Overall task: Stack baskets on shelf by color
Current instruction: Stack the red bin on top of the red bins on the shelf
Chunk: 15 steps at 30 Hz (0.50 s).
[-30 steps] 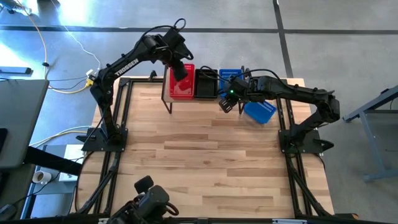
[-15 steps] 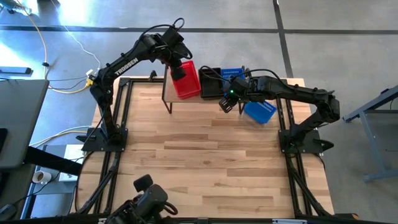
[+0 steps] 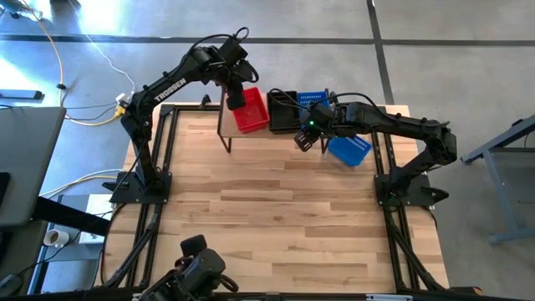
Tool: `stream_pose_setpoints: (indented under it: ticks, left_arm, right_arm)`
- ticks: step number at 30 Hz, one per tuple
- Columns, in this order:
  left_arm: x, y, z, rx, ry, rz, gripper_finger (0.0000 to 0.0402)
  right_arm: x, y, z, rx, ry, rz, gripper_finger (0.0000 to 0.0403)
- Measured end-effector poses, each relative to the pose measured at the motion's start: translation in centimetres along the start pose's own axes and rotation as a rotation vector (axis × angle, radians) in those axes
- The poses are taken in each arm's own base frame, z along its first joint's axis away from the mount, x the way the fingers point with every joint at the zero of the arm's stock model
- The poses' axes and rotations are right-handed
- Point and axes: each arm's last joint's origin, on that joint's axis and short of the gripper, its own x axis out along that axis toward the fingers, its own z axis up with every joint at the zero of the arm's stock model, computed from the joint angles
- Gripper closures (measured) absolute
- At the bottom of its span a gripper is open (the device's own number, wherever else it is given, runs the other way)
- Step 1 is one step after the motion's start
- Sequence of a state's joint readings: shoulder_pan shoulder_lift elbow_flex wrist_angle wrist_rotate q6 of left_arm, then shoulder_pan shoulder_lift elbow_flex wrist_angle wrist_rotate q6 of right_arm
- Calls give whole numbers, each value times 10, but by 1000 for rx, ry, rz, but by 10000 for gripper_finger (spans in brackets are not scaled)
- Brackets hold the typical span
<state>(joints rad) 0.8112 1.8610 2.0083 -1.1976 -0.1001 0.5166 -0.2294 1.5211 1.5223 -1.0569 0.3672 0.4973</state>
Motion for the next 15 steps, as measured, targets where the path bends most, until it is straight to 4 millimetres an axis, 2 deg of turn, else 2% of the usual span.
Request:
stream_pose_setpoints:
  ticks: [4, 10, 15]
  left_arm:
    - [-2, 0, 0, -122, 3, -5, 302]
    - [-10, -12, 2, -262, -36, -191, 303]
    - [-4, -33, 0, -225, 61, -246, 311]
  right_arm:
    - [0, 0, 0, 0, 0, 0, 245]
    - [0, 0, 0, 0, 0, 0, 245]
    - [0, 0, 0, 0, 0, 0, 245]
